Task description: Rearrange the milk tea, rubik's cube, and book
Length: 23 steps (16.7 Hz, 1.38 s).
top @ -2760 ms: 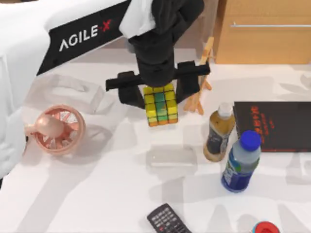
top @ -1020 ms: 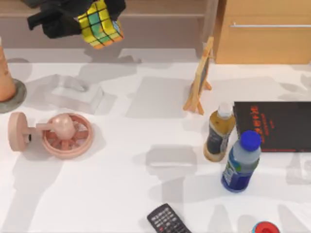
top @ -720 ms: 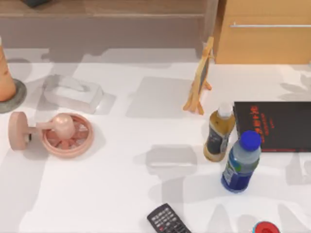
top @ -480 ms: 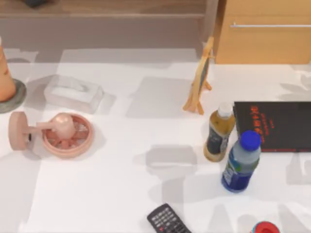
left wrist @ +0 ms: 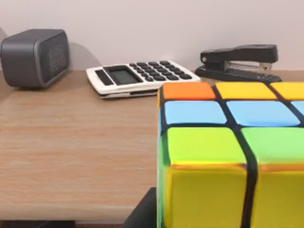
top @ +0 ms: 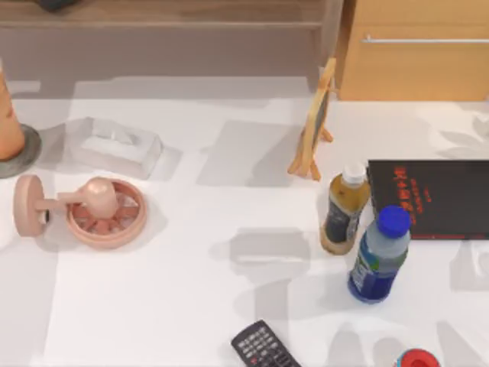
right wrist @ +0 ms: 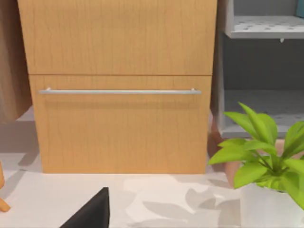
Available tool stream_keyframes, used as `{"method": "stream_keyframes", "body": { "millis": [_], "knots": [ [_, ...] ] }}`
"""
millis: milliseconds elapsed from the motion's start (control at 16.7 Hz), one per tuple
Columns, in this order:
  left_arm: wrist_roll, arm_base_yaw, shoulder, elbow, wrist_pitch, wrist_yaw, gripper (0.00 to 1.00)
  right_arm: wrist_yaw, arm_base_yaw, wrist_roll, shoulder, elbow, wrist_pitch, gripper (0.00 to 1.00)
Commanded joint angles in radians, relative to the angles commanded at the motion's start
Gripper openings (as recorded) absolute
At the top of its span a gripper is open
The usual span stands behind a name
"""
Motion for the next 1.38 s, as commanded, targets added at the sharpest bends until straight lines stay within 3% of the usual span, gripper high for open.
{"method": "stream_keyframes", "body": {
  "millis": [360,1020,1380],
  "knots": [
    [0.0,-0.007,0.031,0.038,-0.004,-0.003,0.0,0.0,0.0,0.0,0.0,0.0,0.0,1.0],
    [-0.001,-0.025,0.367,0.434,-0.049,-0.018,0.0,0.0,0.0,0.0,0.0,0.0,0.0,1.0],
    [-0.001,-0.025,0.392,0.45,-0.058,-0.019,0.0,0.0,0.0,0.0,0.0,0.0,0.0,1.0]
  ]
}}
